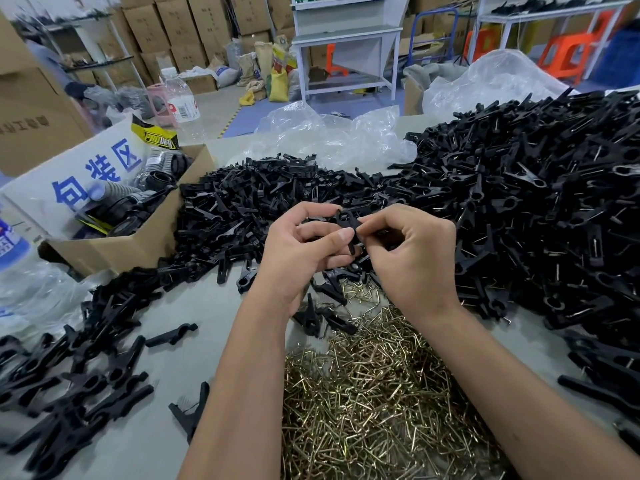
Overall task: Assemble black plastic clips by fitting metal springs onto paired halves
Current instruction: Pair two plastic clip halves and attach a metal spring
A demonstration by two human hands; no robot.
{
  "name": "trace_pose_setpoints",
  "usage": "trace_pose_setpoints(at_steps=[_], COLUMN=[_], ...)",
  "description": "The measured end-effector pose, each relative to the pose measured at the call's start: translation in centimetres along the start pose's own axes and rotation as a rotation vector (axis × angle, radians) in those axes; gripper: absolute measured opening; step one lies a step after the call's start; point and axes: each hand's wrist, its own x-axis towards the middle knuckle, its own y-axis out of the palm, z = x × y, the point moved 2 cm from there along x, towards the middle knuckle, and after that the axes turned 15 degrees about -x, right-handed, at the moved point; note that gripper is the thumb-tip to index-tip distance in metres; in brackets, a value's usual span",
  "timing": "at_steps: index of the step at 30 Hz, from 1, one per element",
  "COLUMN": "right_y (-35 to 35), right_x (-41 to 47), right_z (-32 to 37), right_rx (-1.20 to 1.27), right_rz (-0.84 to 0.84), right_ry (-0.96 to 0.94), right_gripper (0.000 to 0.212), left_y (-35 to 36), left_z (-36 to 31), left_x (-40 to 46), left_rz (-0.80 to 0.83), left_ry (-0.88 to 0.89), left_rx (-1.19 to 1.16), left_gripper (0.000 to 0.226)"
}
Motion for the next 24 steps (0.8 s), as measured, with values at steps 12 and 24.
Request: trace_pose_setpoints(at_steps=[12, 24], right_y=[-0.1, -0.5], right_x=[1.0, 1.4], right_z=[-1.6, -1.4], right_rx=[0.436, -0.021], right_rz=[0.288, 0.528], right_ry=[0.129, -0.040], right_gripper=[0.016, 0.015], left_y=[-0.7, -2.6], left_z=[-0.6, -1.4], left_x=[-0.3, 0.0], left_rz=[-0.014, -0.164], left_ry=[0.006, 0.132], left_rx=[-0.104, -0.113], left_gripper=[0.020, 0.022])
